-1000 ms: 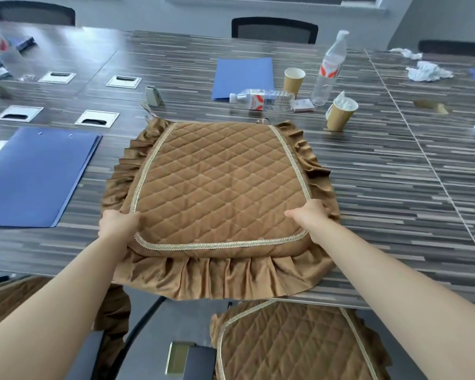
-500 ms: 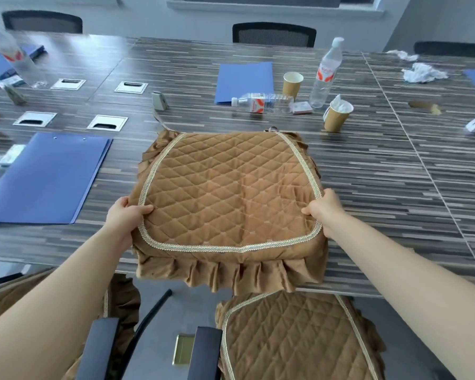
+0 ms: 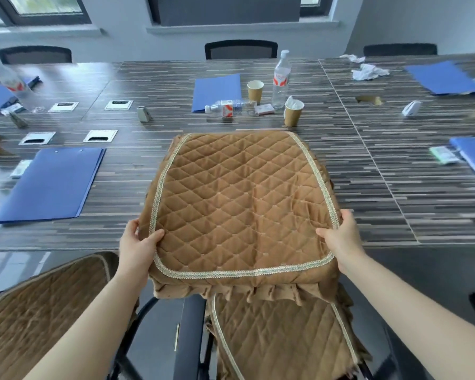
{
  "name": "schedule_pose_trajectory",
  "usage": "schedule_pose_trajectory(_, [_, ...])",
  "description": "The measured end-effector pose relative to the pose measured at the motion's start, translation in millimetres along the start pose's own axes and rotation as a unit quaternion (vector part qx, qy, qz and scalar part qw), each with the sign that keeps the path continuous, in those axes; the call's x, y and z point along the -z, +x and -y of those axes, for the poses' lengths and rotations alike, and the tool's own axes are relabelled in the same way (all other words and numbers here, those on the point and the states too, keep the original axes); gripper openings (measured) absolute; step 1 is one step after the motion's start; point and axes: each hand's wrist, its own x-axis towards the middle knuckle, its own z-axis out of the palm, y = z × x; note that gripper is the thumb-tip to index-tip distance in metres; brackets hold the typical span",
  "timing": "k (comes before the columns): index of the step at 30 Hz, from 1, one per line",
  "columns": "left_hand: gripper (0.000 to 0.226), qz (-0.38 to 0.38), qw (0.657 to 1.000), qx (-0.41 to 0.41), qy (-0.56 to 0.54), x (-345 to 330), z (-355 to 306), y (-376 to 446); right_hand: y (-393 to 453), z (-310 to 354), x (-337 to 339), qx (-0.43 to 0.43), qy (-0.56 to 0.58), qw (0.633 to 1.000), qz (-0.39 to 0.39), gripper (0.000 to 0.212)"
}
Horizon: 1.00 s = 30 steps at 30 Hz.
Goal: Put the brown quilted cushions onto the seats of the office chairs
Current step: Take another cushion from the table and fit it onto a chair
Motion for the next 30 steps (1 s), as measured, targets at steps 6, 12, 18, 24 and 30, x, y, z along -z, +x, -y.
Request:
schedule_pose_trajectory(6, [0.038,0.026,0.999,-0.034,0.007,-28,27,-130,-77,-78,117,-0.024,0.046,0.997,-0.054,0.046])
schedule_pose_trajectory(12, [0.031,0.076,0.997,-0.027,-0.017,-78,64,-292,-156,-163,269,-0.052,0.074,0.991,-0.099,0.045])
schedule_pose_trajectory(18, [0.034,0.14,0.99,-0.023,-0.012,-137,86,-427,-222,-230,425,-0.051,0.092,0.974,-0.198,0.047])
schedule_pose_trajectory(24, [0.027,0.245,0.968,-0.06,0.007,-224,83,-540,-293,-300,550,-0.081,0.131,0.935,-0.318,0.042])
schedule_pose_trajectory(30, [0.026,0.336,0.937,-0.087,0.042,-320,70,-609,-320,-351,637,-0.118,0.167,0.887,-0.414,0.041])
